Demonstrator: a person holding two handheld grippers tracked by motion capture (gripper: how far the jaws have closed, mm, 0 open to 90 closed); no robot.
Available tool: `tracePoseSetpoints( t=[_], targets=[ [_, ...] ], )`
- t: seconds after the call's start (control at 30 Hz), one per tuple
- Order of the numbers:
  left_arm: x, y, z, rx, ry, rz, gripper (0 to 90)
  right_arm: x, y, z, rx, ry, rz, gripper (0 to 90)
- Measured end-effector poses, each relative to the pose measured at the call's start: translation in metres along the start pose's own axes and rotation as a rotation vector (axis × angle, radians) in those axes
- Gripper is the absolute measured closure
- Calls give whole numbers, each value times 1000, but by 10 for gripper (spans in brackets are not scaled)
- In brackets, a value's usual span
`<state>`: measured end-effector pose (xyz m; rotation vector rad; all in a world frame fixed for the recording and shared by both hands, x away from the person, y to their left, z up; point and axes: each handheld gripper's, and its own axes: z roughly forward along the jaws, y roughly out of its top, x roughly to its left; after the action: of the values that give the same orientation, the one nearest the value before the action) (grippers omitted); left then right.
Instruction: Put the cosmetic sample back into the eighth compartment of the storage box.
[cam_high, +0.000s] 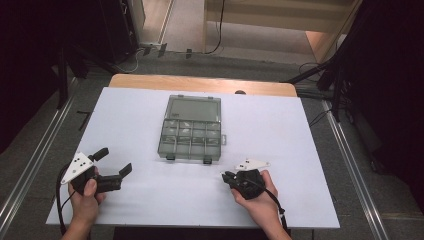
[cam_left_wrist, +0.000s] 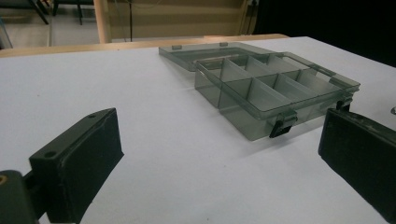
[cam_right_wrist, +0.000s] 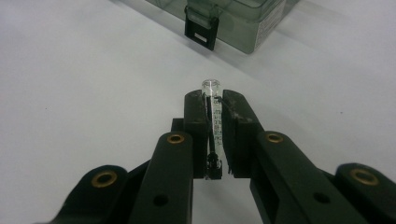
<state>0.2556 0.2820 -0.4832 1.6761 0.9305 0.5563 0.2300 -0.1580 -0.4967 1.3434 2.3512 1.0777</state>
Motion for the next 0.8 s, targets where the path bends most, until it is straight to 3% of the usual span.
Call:
tracePoseSetpoints(
  t=[0.33,0.8],
  targets=[
    [3,0,0,-2,5,-18,0,-6,7,-5,-12,0,-2,827],
    [2,0,1,0,1,-10,0,-11,15,-11,-20,0,3,827]
  ],
)
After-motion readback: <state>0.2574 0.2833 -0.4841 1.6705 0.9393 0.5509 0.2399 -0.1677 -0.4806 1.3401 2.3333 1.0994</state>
